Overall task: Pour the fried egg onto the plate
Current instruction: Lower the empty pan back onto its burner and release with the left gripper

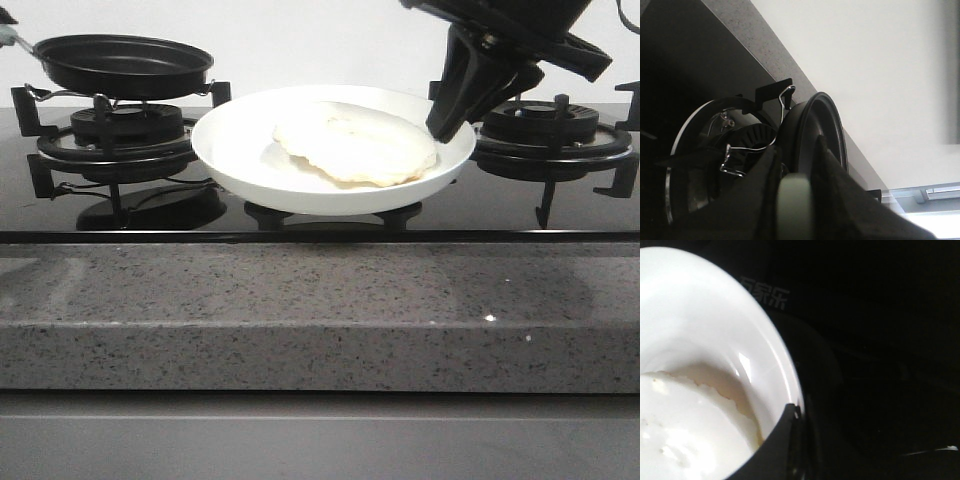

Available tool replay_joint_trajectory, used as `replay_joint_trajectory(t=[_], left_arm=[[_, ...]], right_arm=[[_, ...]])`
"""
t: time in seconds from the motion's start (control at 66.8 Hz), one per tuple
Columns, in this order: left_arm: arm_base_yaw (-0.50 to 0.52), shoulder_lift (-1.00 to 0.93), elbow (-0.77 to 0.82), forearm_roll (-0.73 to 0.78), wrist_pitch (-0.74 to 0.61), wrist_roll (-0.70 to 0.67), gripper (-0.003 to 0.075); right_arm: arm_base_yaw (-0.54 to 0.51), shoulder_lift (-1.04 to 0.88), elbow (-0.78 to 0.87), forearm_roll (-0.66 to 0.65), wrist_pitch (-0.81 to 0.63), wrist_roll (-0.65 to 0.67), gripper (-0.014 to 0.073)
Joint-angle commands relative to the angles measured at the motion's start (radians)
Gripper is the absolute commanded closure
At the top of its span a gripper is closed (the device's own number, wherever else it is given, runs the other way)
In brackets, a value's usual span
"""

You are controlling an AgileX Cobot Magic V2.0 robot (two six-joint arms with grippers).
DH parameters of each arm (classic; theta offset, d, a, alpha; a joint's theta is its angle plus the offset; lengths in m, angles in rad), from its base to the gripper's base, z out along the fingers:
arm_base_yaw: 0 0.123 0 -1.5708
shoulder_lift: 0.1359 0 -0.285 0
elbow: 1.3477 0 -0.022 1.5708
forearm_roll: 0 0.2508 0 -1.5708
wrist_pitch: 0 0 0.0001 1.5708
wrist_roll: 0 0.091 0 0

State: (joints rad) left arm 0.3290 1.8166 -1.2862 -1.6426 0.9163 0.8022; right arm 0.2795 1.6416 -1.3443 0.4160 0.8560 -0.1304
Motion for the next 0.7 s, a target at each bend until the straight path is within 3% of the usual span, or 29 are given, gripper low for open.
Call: replay_joint_trajectory(t=[0.0, 0.12, 0.21, 0.299, 0.404, 0.524, 0.689], left_arm=[[0.007, -0.036, -0.031, -0.094, 0.045, -0.007, 0.0740], [0.007, -0.028, -0.031, -0.094, 0.025, -0.007, 0.0727], [0.007, -0.028, -0.031, -0.094, -0.013, -0.007, 0.0656], [0.007, -0.028, -0.031, -0.094, -0.033, -0.007, 0.0530], [0.007, -0.028, -0.031, -0.086, -0.034, -0.004, 0.0330], [0.014, -0.028, -0.031, -0.064, -0.030, 0.000, 0.0176], [0.058, -0.034, -0.031, -0.023, 0.012, 0.000, 0.0150]], right_arm=[[-0.001, -0.036, -0.024, 0.023, -0.034, -0.008, 0.0661], [-0.001, -0.036, -0.024, 0.023, -0.034, -0.008, 0.0661], [-0.001, -0.036, -0.024, 0.023, -0.034, -0.008, 0.0661], [-0.001, -0.036, -0.024, 0.023, -0.034, -0.008, 0.0661], [-0.001, -0.036, -0.024, 0.023, -0.034, -0.008, 0.0661], [-0.001, -0.036, -0.024, 0.023, -0.034, -0.008, 0.0661], [-0.001, -0.036, -0.024, 0.023, -0.034, -0.008, 0.0661]])
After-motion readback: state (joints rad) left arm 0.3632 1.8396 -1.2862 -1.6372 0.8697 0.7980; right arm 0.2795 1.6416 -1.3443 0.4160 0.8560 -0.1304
